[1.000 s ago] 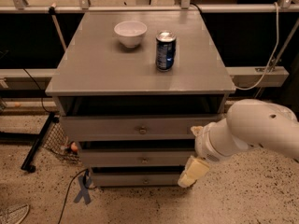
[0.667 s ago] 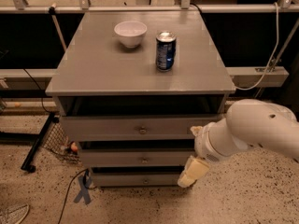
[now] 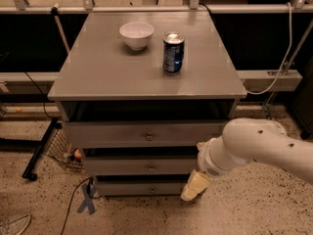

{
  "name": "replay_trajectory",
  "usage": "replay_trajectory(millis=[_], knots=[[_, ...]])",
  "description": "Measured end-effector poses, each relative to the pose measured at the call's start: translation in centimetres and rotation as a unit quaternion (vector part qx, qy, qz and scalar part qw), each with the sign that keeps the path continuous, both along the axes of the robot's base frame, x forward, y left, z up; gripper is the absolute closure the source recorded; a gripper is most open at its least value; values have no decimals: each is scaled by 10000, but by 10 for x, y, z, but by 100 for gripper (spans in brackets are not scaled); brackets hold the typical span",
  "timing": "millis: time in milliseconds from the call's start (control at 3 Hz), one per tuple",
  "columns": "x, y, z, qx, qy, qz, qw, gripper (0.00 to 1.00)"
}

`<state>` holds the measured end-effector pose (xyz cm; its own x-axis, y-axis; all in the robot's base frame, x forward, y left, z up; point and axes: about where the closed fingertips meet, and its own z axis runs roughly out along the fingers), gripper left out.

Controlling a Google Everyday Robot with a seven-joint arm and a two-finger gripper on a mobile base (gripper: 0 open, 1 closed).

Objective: Open middle drawer

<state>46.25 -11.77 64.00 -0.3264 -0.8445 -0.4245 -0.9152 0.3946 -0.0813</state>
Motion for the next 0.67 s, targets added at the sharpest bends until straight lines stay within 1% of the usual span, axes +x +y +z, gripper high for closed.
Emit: replay_trajectory(millis=[333,667], knots=[[6,2,-34,80,95,-92,9999,0],[15,5,-63,299,89,-166,9994,0]])
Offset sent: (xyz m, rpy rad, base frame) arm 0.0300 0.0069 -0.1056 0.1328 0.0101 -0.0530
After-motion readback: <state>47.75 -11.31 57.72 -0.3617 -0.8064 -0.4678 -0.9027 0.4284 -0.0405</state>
